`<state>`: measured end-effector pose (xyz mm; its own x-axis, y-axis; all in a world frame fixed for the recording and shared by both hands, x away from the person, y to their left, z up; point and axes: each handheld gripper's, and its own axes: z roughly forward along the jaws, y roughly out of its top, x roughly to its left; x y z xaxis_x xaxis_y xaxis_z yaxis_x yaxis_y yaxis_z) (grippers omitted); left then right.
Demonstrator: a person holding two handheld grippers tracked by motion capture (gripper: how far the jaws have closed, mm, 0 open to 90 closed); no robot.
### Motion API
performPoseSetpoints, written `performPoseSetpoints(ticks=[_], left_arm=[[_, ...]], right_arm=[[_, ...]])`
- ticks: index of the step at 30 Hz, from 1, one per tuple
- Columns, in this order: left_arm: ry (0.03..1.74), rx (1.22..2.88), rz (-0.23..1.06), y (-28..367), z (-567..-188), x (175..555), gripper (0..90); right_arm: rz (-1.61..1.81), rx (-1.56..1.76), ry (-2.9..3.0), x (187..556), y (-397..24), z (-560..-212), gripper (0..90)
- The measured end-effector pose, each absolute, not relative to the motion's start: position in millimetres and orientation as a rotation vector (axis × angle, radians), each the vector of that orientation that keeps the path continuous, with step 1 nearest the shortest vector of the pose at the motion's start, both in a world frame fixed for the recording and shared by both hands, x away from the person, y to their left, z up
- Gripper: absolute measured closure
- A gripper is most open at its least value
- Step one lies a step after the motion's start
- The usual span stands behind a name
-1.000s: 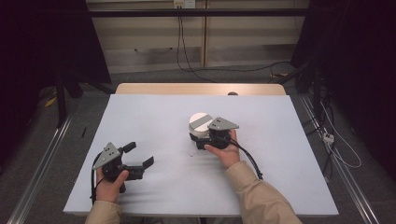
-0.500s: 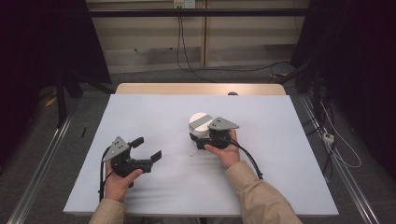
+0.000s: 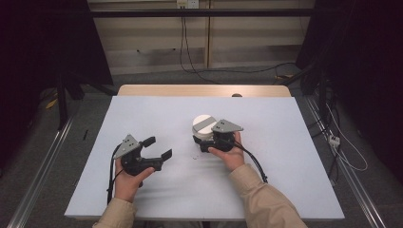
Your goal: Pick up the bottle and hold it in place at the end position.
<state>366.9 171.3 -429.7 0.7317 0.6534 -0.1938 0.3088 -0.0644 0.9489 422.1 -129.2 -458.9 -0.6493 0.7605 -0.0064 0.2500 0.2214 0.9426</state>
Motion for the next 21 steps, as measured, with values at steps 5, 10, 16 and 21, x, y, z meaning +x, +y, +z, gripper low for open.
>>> performPoseSetpoints(ticks=[5,10,16,21], left_arm=[[0.765,1.687,0.342,166,-428,370,21.8],[0.767,1.726,0.359,160,-427,372,33.0],[0.756,1.741,0.366,154,-423,373,45.4],[0.735,1.745,0.325,147,-421,376,48.7]], right_arm=[[1.422,0.925,2.031,421,-129,-459,18.4],[1.421,0.927,2.031,421,-129,-459,18.4],[1.423,0.932,2.03,422,-129,-459,18.4],[1.427,0.937,2.031,422,-129,-459,18.4]])
